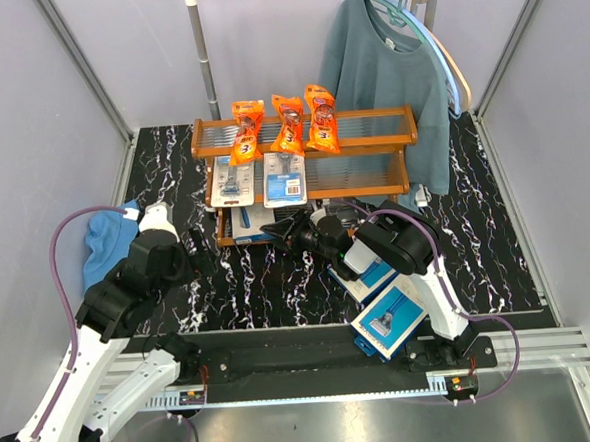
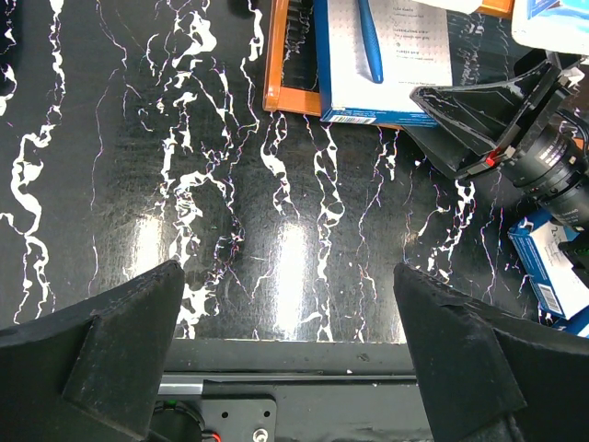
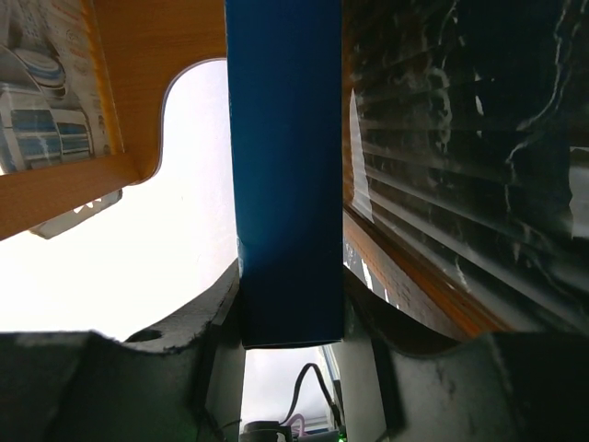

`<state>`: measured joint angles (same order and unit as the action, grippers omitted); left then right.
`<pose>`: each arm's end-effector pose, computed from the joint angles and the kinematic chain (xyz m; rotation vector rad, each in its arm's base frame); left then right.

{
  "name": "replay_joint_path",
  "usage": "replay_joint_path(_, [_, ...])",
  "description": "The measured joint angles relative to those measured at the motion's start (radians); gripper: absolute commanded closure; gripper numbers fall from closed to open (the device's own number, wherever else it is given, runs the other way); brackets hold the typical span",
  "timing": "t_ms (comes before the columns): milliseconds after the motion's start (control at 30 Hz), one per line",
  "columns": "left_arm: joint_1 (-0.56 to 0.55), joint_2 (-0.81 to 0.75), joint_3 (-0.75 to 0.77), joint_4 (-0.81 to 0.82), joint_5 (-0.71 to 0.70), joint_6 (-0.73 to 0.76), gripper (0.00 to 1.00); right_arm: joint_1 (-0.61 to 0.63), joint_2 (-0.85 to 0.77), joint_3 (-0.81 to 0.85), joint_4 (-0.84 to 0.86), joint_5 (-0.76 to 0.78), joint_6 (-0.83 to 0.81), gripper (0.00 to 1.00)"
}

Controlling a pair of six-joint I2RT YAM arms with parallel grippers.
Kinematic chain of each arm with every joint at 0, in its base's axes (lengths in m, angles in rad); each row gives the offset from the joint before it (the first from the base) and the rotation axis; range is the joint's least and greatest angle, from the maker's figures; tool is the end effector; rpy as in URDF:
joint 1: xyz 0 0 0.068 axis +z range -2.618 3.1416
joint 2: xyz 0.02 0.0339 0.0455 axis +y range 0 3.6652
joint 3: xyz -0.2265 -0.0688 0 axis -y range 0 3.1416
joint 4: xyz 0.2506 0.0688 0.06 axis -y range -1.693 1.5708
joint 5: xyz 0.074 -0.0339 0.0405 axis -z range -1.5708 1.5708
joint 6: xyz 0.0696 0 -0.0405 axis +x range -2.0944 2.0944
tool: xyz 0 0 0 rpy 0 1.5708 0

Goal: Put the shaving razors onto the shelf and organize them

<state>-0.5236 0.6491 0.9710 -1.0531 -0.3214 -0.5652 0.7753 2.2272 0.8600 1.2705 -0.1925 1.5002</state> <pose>0.1518 -0.0622 0.2931 -0.2104 2.2556 -0.2090 0.2830 0.2960 0.0459 0.5569 1.9733 1.7656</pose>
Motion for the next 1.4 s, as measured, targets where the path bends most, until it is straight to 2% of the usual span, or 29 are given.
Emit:
replay_joint_path(433, [0.0,-0.003,0.0,0.0,0.0,0.009,0.01,0.012,-0.016,-0.025,0.046,0.009,-0.016,0.35])
replay_joint_path(600, [0.0,-0.006,0.0,0.0,0.0,0.012,0.01,0.026,-0.047,-0.032,0.011,0.016,-0.032,0.27])
replay_joint_path(933, [0.0,-0.007,0.0,0.0,0.0,0.015,0.01,0.043,-0.101,-0.045,-0.083,0.018,-0.05,0.18])
replay_joint_path(1400, [0.0,-0.007,0.0,0.0,0.004,0.015,0.01,0.055,-0.182,-0.083,-0.205,0.017,-0.071,0.11])
